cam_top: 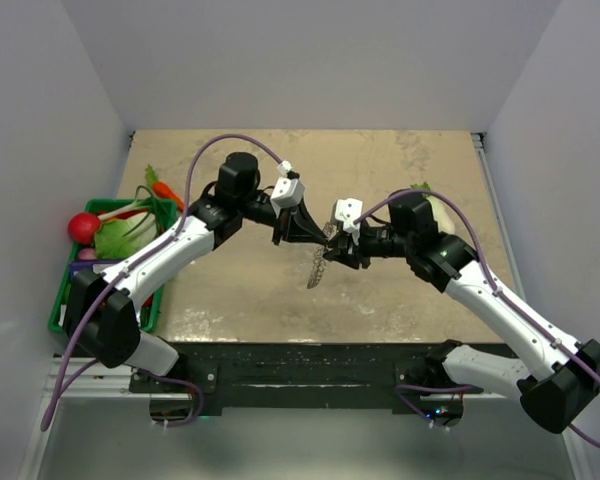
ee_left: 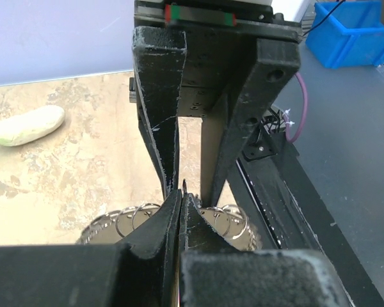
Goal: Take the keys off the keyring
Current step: Remove the key from the keyring.
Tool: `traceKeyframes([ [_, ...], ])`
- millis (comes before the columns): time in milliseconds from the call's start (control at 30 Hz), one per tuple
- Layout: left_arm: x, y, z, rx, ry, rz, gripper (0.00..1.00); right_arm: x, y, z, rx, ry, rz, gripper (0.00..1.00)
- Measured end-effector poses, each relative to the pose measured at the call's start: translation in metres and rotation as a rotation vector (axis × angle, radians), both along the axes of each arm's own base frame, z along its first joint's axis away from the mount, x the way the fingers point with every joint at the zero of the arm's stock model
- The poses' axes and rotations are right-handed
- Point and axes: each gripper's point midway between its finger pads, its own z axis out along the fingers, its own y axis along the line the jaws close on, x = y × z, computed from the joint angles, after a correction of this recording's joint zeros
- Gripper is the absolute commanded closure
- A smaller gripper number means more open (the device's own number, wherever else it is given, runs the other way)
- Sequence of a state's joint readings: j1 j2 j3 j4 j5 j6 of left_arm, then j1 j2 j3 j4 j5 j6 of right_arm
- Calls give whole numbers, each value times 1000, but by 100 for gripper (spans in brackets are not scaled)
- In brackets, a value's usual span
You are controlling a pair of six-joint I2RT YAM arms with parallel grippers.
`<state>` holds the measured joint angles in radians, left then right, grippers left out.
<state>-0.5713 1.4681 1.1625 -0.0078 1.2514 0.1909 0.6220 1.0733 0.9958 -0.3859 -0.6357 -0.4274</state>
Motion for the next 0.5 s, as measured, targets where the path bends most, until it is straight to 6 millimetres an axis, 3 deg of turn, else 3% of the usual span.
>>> traceKeyframes([
  [167, 1, 0, 1, -4, -1, 3, 100, 6, 1, 4, 16, -3, -31, 99],
  [500, 2, 1, 2, -10, -4, 3, 100, 9, -3, 6, 5, -38, -56, 100],
])
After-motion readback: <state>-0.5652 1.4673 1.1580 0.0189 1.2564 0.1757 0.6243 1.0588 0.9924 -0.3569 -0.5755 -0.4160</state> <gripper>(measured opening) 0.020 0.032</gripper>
